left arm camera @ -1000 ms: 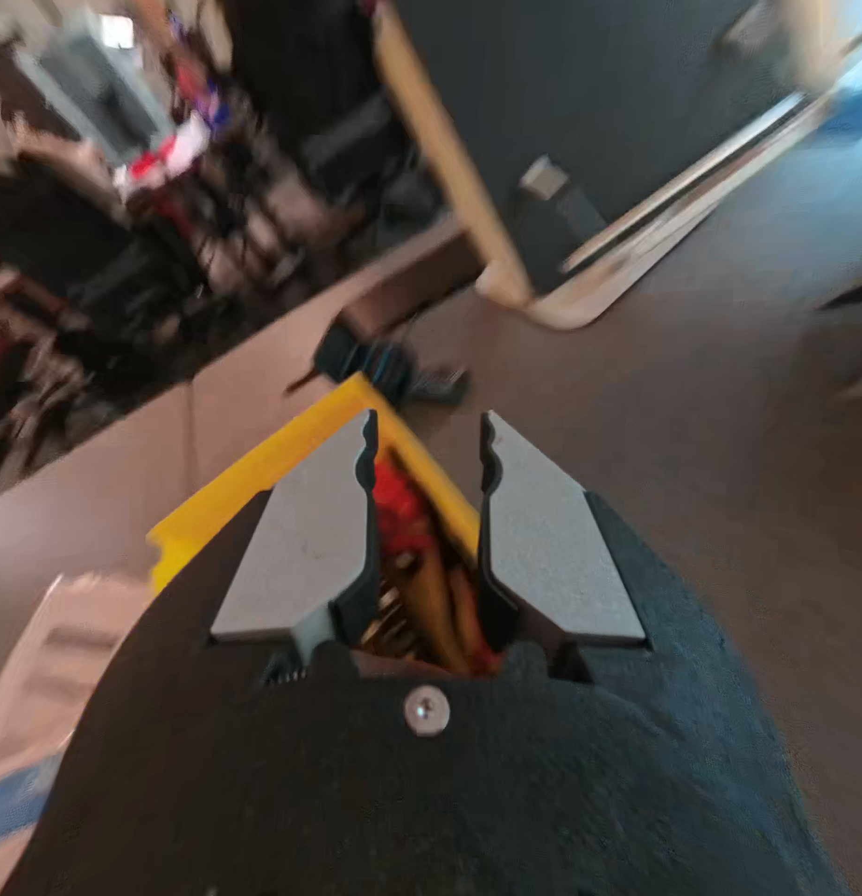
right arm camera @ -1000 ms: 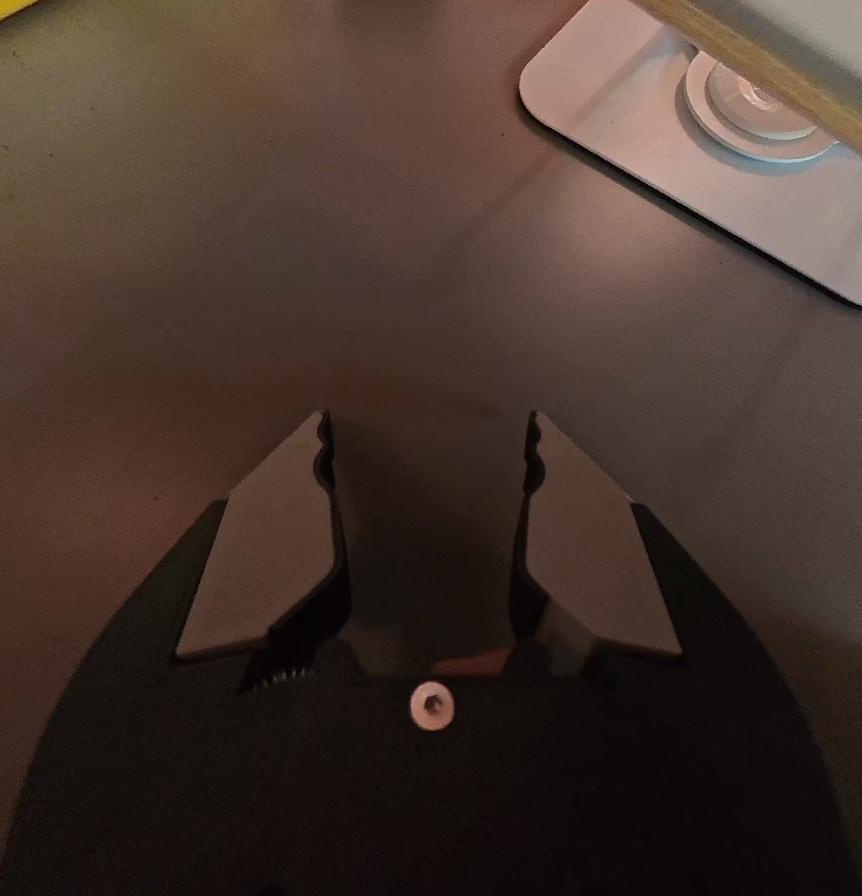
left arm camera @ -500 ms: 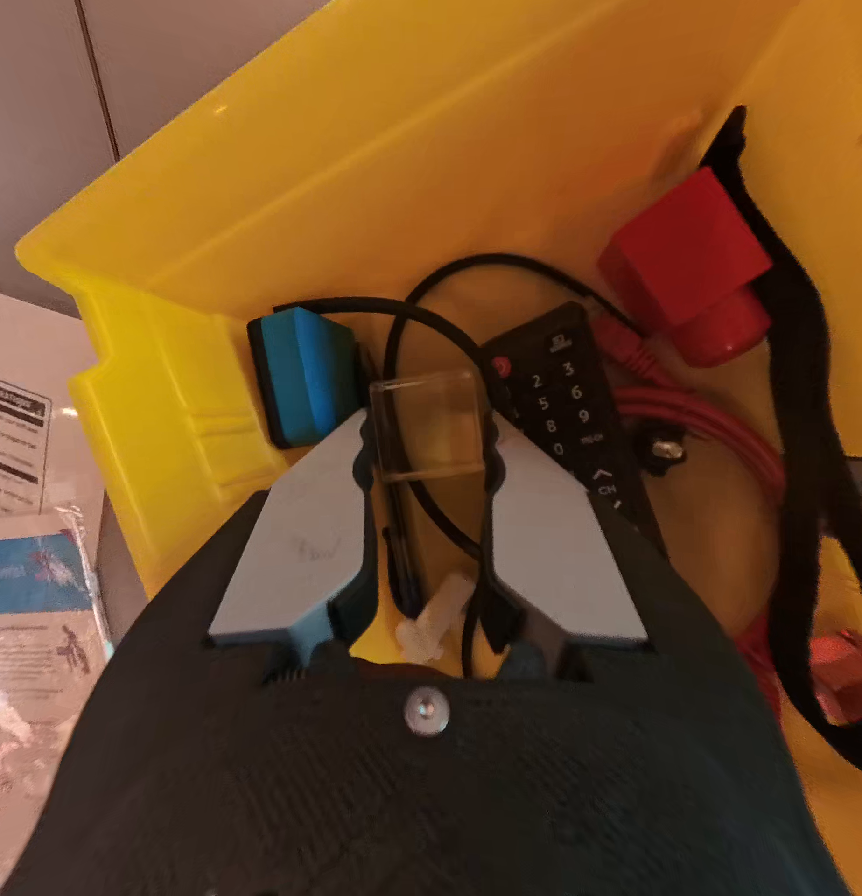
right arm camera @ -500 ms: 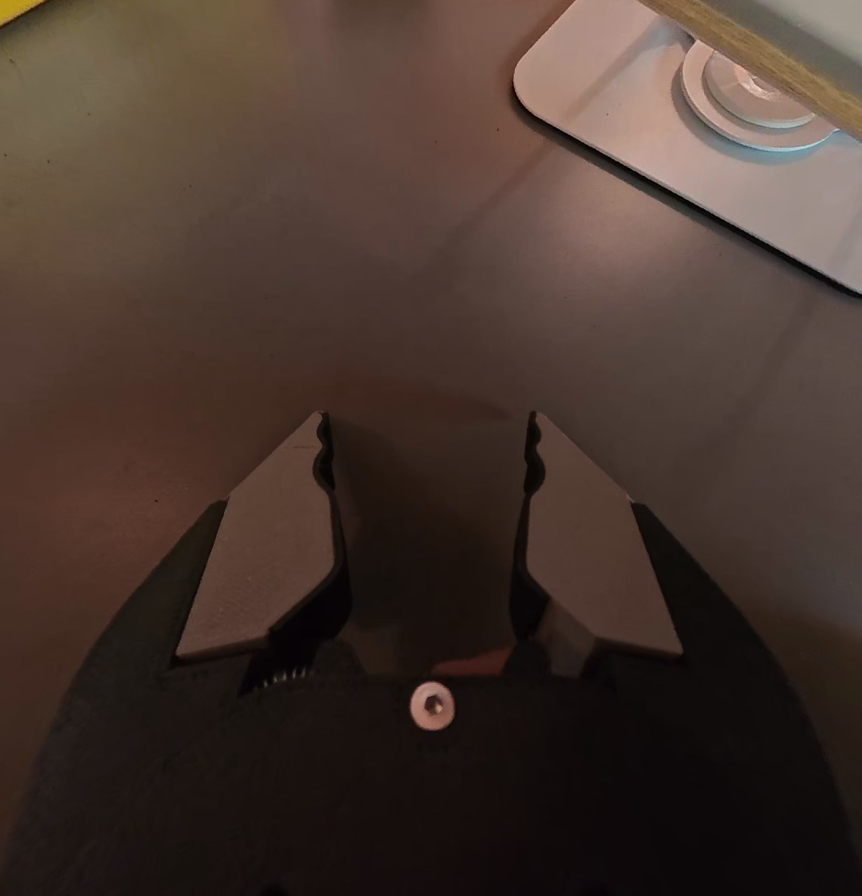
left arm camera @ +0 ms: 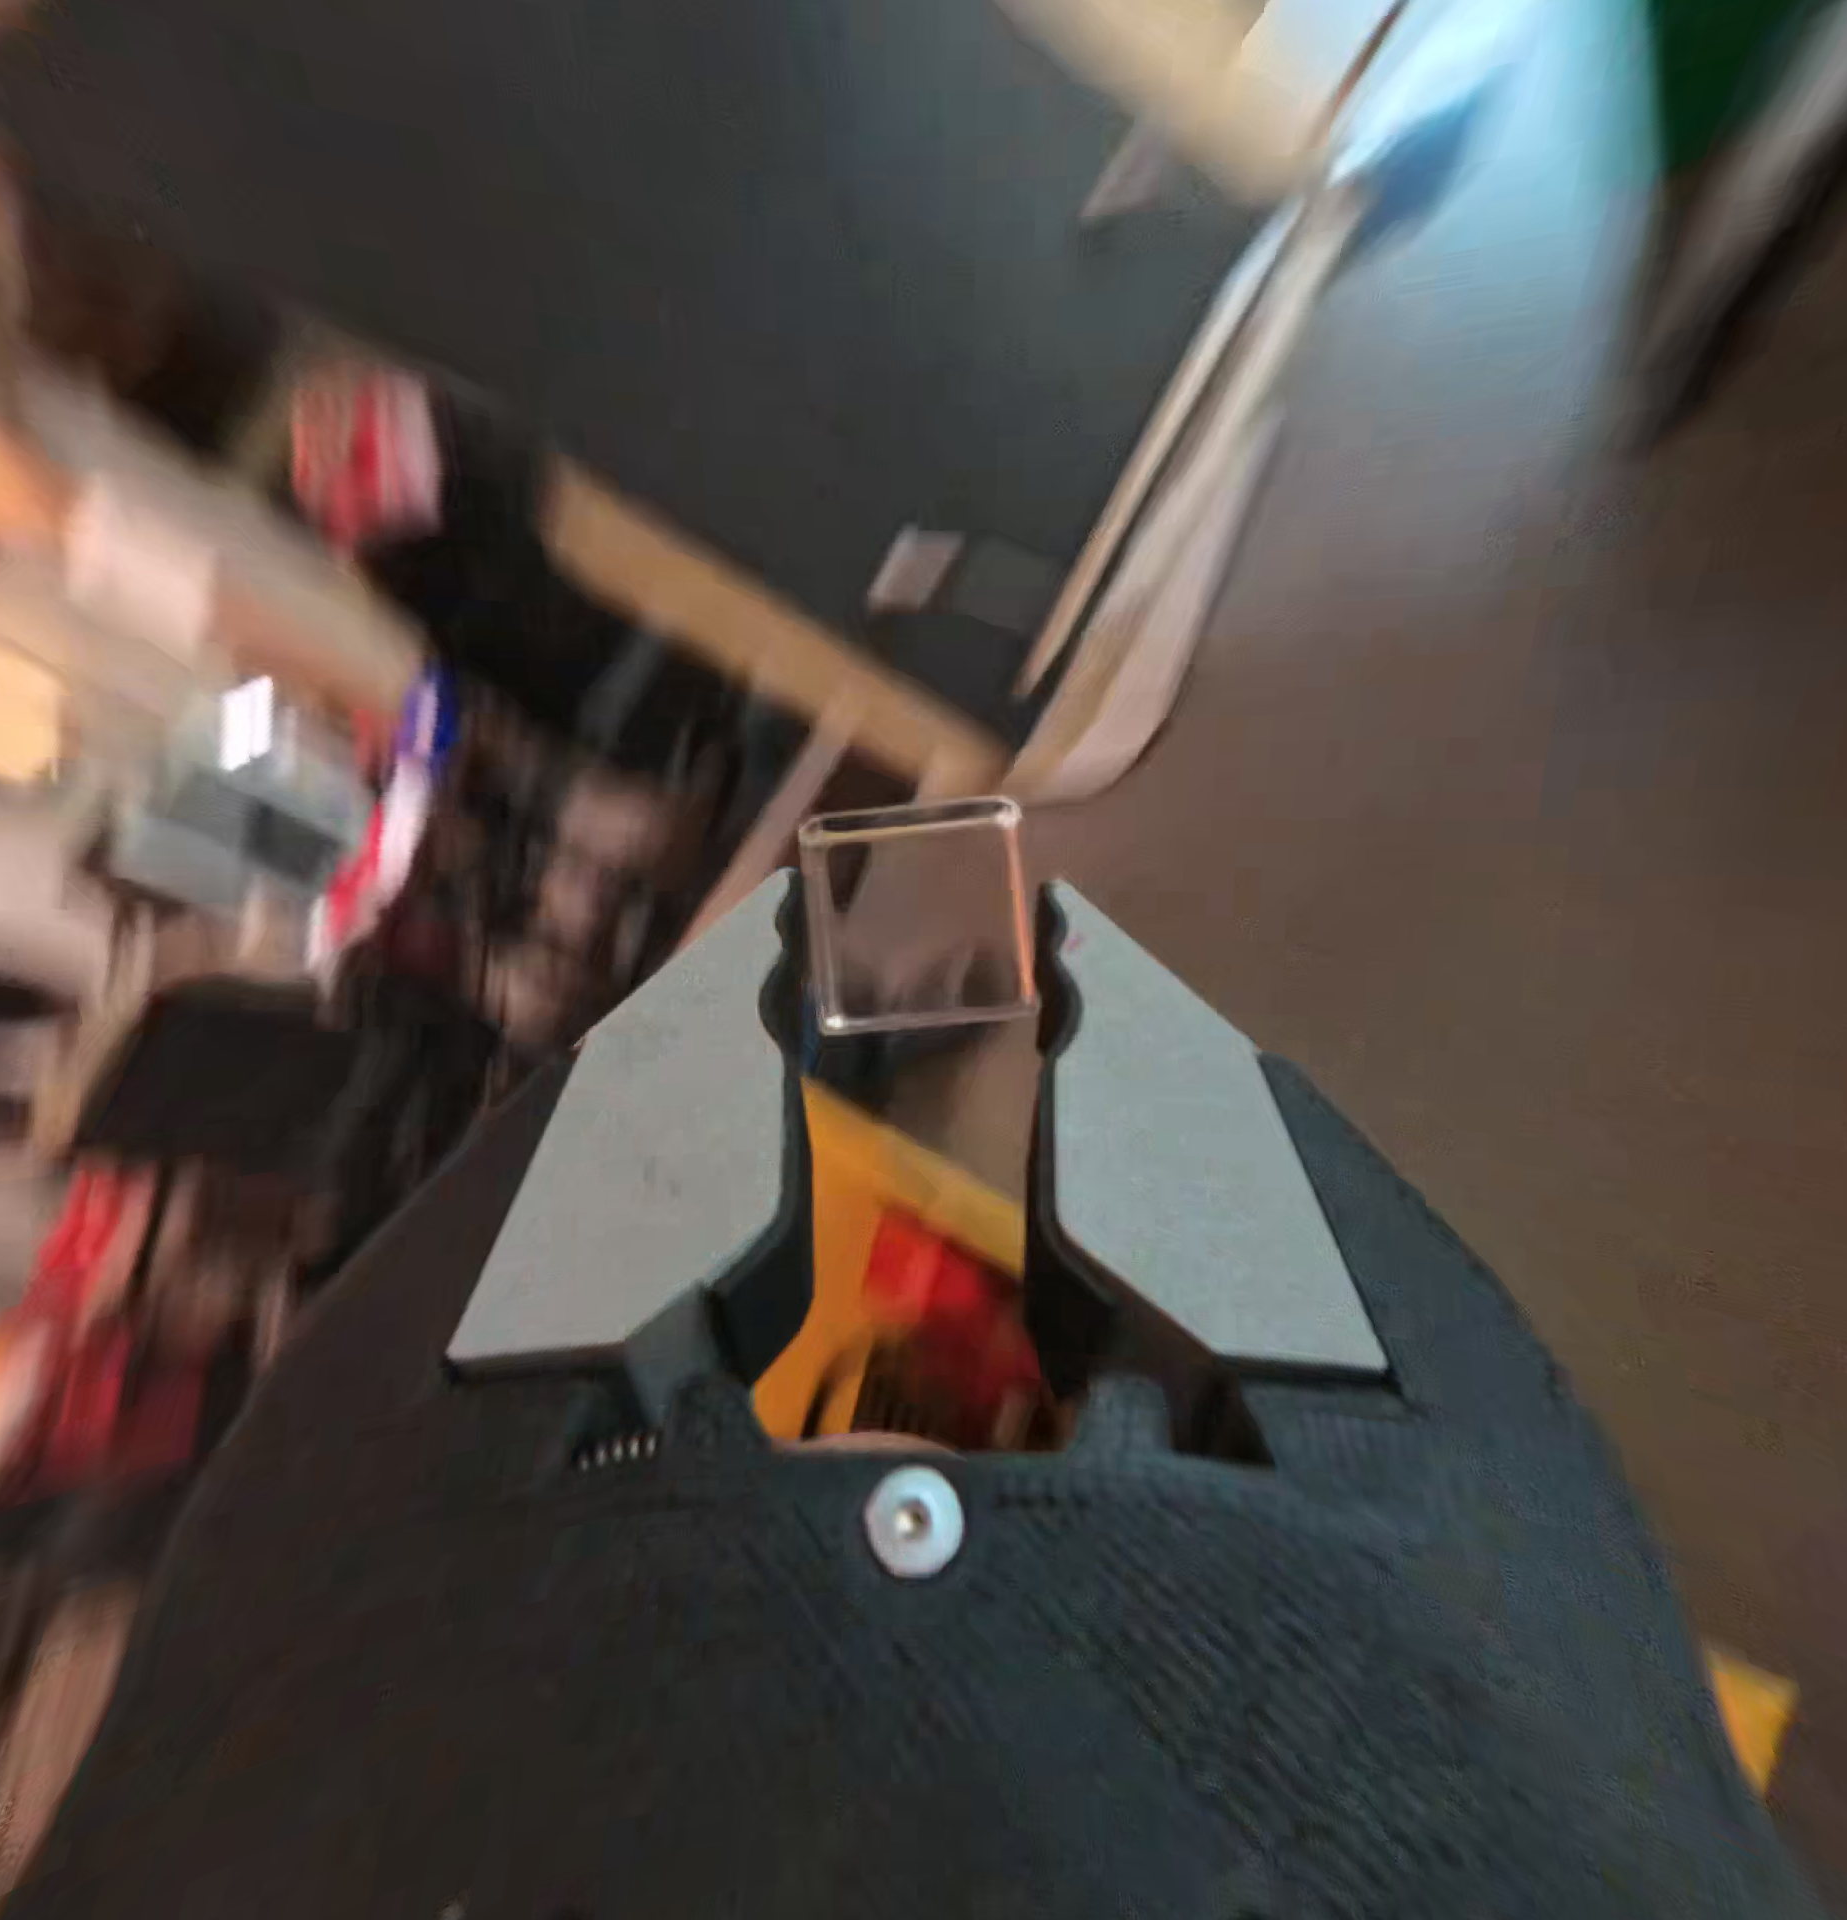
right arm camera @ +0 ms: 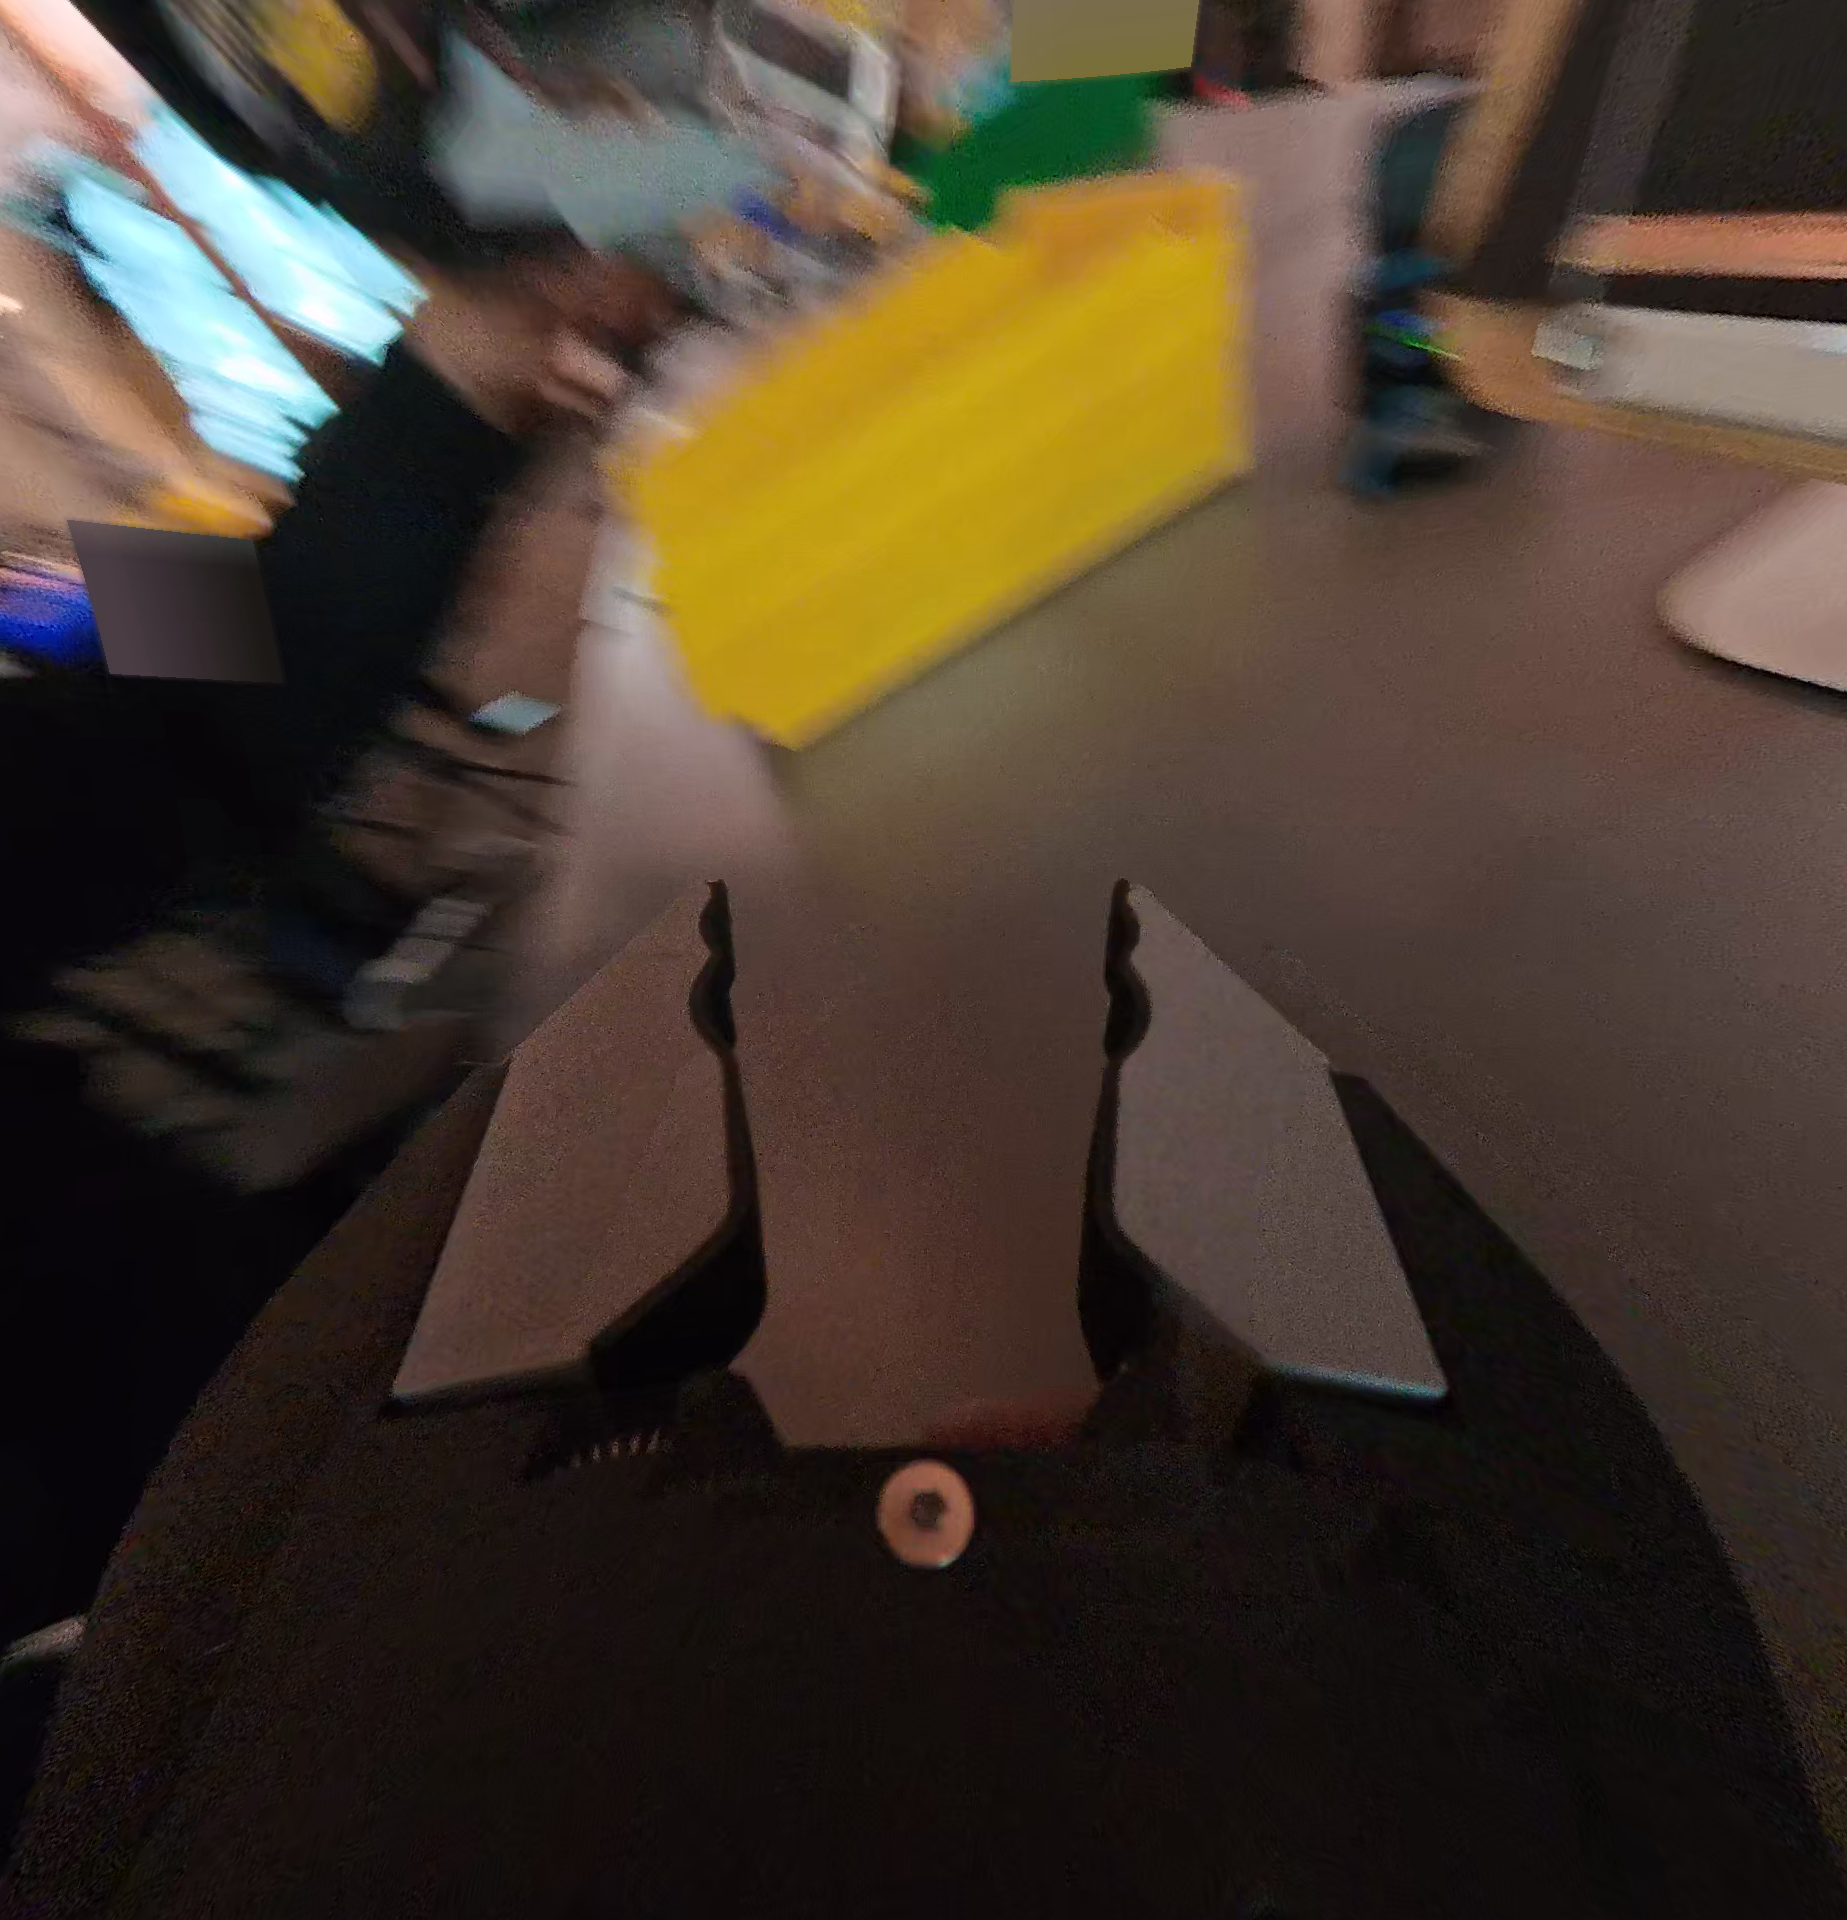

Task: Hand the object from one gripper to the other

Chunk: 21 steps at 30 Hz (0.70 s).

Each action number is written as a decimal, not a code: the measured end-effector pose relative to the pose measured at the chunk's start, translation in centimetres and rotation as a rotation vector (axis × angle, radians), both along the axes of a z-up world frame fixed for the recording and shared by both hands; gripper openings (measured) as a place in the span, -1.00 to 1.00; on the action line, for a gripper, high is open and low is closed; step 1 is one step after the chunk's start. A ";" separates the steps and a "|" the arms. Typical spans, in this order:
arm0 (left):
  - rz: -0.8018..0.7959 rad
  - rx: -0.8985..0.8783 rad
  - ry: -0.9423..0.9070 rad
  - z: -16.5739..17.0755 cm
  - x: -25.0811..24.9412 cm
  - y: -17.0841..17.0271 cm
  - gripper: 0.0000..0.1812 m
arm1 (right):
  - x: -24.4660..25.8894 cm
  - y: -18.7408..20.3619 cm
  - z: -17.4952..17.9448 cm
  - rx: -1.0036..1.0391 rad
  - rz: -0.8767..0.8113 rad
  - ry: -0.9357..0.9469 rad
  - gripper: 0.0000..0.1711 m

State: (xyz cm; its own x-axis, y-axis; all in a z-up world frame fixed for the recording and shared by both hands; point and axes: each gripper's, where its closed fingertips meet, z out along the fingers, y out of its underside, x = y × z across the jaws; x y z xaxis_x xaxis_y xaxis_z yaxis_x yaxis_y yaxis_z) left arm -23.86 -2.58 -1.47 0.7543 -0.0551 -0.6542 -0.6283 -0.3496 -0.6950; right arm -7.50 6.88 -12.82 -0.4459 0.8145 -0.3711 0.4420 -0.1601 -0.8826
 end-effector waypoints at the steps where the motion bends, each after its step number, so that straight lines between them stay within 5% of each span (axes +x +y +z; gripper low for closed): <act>1: -0.176 0.073 0.031 0.5 5.2 1.1 -0.53 | 0.9 -1.5 2.0 -0.129 0.102 0.049 -0.13; 3: -0.478 0.180 0.045 0.7 14.2 1.9 -0.53 | 2.7 -3.0 5.6 -0.347 0.251 0.131 -0.08; 6: -0.688 0.287 0.003 0.5 22.0 2.6 -0.55 | 5.9 -4.4 8.5 -0.534 0.455 0.171 -0.14; 12: -0.743 0.318 0.092 -2.0 26.3 5.9 -0.52 | 8.7 -6.5 8.9 -0.612 0.660 0.130 -0.50; 15: -0.656 0.256 -0.109 -3.2 24.1 7.7 -0.49 | 7.4 -5.1 8.1 -0.561 0.548 0.135 -0.51; 17: -0.540 0.142 -0.359 -4.7 21.6 9.3 -0.08 | 5.7 -3.7 6.5 -0.406 0.397 0.122 -0.52; 21: -0.592 0.020 -0.770 -6.0 20.4 8.9 -0.23 | 2.9 -0.8 2.7 0.172 0.078 0.149 -0.52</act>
